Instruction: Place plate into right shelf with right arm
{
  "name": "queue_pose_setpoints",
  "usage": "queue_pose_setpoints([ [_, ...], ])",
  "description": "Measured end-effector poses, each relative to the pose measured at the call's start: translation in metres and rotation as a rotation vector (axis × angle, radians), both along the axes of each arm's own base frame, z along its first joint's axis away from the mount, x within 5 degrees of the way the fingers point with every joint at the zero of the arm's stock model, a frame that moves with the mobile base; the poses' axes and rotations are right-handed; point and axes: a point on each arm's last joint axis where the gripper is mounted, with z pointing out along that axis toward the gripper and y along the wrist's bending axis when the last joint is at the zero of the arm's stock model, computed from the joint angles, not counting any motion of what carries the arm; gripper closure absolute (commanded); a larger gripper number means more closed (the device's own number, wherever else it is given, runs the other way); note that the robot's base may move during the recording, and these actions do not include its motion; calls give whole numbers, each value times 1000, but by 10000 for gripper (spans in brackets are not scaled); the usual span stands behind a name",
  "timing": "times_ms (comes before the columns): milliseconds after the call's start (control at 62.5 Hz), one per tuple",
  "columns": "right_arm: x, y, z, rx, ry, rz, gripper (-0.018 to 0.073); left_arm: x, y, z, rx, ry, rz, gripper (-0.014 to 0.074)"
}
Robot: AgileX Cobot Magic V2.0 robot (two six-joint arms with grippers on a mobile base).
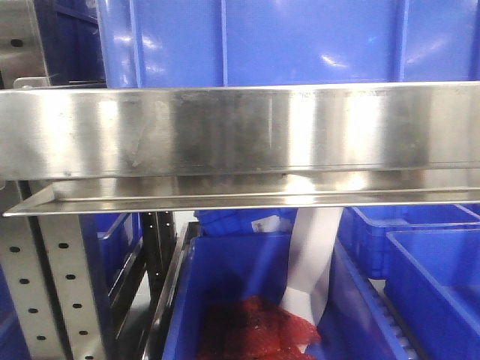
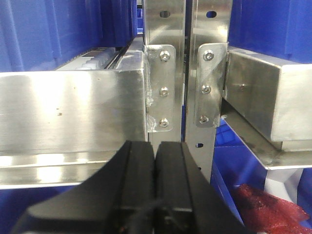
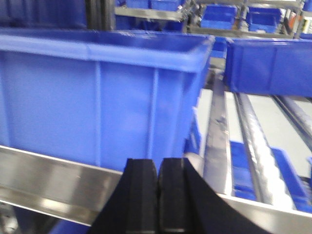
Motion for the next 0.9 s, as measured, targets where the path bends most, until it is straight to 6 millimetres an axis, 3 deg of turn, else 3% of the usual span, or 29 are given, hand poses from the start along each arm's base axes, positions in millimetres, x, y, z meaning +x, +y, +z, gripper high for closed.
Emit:
queue_pose_setpoints([
  [192,4,-4,-28,5,-53,-123,530,0,0,0,0,0,0,643],
  [592,7,-10,-122,52,-23,-251,530,0,0,0,0,0,0,643],
  [896,7,-10,-126,57,-49,-252,530,0,0,0,0,0,0,643],
])
